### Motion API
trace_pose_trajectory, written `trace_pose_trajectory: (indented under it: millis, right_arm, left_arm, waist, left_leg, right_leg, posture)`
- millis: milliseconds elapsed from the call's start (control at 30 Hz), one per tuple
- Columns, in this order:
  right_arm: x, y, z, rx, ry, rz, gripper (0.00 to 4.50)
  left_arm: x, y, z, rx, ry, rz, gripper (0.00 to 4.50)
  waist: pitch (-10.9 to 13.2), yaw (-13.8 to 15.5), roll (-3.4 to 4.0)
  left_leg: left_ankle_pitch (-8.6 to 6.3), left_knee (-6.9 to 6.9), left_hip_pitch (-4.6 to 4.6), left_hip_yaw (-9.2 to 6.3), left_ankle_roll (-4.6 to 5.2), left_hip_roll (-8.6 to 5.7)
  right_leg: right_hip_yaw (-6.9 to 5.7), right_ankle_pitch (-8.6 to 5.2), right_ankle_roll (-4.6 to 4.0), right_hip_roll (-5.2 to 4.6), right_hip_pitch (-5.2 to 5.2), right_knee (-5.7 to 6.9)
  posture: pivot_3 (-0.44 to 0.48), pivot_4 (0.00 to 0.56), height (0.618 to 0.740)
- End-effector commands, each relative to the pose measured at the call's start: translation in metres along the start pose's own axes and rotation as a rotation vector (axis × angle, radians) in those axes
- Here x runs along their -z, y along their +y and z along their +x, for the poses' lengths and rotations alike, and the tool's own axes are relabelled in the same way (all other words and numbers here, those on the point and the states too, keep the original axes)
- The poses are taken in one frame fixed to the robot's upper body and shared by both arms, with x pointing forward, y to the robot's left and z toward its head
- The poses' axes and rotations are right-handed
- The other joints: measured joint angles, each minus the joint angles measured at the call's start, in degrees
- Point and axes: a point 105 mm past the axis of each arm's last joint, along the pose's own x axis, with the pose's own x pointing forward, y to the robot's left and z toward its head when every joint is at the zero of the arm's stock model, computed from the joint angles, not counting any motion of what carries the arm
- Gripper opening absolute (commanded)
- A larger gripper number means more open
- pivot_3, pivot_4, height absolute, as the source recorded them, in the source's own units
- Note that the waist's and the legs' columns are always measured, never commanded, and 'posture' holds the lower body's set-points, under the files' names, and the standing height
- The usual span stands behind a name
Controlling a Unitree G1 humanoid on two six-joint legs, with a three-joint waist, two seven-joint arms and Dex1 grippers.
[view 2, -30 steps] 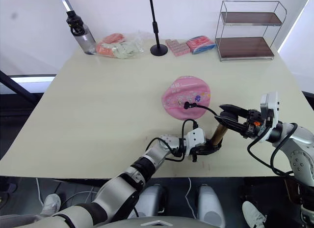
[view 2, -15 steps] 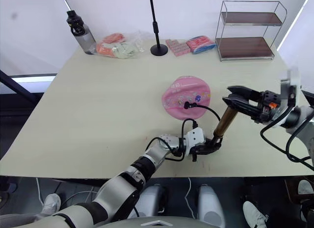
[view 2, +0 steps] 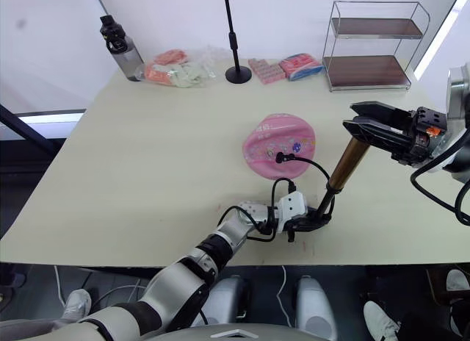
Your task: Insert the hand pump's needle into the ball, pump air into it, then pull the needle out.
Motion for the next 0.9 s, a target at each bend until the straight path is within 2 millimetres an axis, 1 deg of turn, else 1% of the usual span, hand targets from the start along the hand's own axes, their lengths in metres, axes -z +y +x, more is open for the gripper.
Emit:
trace_pose_trajectory:
  millis: [33,100,200,333,533,567,633,900]
  right_arm:
    - [-0.043,0.006,-0.007,0.023,-0.087,-0.146,1.75]
    - [-0.043,0.006,-0.007,0.019,-0.081,-0.145,1.75]
    - [-0.037,0.005,-0.008,0.016,-0.072,-0.125,1.75]
    - [-0.022,0.005,-0.007,0.017,-0.028,-0.108,1.75]
    - [0.018,0.009,-0.002,-0.002,0.046,-0.031,1.75]
    - [0.028,0.010,-0.001,-0.006,0.059,-0.011,1.75]
    - [0.041,0.010,0.000,-0.006,0.075,0.011,1.75]
    - [0.101,0.009,-0.004,0.021,0.143,0.078,1.75]
  left_arm:
    - [0.029,-0.015,-0.004,0.051,0.102,-0.035,1.08]
    - [0.029,-0.015,-0.004,0.050,0.104,-0.036,1.08]
    - [0.031,-0.016,-0.005,0.046,0.101,-0.042,1.08]
    - [0.031,-0.016,-0.005,0.044,0.098,-0.041,1.08]
    - [0.029,-0.016,-0.004,0.043,0.090,-0.027,1.08]
    - [0.029,-0.016,-0.004,0.044,0.089,-0.028,1.08]
    - [0.029,-0.016,-0.004,0.045,0.090,-0.030,1.08]
    - [0.029,-0.016,-0.004,0.047,0.088,-0.037,1.08]
  waist:
    - [0.00,-0.06,0.01]
    - [0.00,0.04,-0.01]
    - [0.00,0.03,0.01]
    - [-0.01,0.06,0.00]
    - [-0.14,0.01,-0.10]
    - [-0.25,-0.01,-0.21]
    - [-0.43,-0.12,-0.39]
    - [-0.73,-0.12,-0.57]
  left_leg:
    - [0.00,0.00,0.00,0.02,0.00,0.00]
    - [0.00,0.00,0.00,0.02,0.00,0.00]
    - [0.00,0.00,0.00,0.00,0.00,0.00]
    - [0.00,0.00,0.00,-0.01,0.00,0.00]
    - [0.00,-0.03,0.08,-0.01,0.00,0.02]
    - [0.00,-0.03,0.09,-0.02,0.00,0.02]
    - [0.00,-0.04,0.13,-0.02,0.00,0.05]
    - [0.00,-0.06,0.16,-0.04,0.00,0.06]
  right_leg:
    - [0.01,0.00,0.00,-0.01,0.00,0.00]
    - [0.00,0.00,0.00,-0.02,0.00,0.00]
    - [-0.02,0.00,0.00,-0.02,0.00,0.00]
    - [-0.02,0.00,0.00,-0.02,0.00,0.00]
    - [-0.03,0.00,0.00,0.01,0.05,0.00]
    - [-0.03,0.00,-0.01,0.02,0.06,0.00]
    - [-0.03,-0.01,-0.01,0.05,0.08,0.00]
    - [-0.04,-0.03,-0.04,0.06,0.09,0.00]
  posture:
    - [0.000,0.150,0.740]
    - [0.000,0.150,0.740]
    - [0.000,0.150,0.740]
    - [0.000,0.150,0.740]
    - [0.000,0.150,0.740]
    - [0.000,0.150,0.740]
    - [0.000,0.150,0.740]
    - [0.000,0.150,0.740]
